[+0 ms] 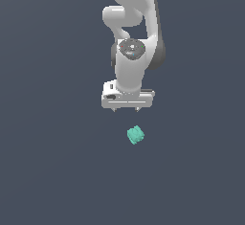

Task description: Pick up the object and move it to a goal position.

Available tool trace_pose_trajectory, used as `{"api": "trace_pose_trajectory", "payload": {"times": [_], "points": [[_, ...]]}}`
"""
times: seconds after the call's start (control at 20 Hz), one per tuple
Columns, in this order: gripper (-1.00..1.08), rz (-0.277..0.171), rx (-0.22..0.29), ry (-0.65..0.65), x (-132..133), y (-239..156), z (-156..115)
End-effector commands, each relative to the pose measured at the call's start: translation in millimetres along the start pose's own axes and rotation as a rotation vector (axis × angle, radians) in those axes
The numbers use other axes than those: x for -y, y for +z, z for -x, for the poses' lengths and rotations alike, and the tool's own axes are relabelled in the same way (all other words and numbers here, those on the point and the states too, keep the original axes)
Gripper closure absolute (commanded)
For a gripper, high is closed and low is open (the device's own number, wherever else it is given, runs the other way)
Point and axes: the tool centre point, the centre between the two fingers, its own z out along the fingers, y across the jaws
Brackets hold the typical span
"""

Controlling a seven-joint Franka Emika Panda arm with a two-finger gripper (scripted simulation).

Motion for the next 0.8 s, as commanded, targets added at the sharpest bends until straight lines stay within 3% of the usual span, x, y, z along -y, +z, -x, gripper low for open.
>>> {"api": "trace_pose_trajectory", "payload": {"times": [0.0,0.45,0.75], "points": [[-0.92,0.0,0.0,0.0,0,0,0],[-0.92,-0.014,-0.003,-0.063,31,-5,-5],[-0.92,-0.014,-0.003,-0.071,30,-3,-7]]}}
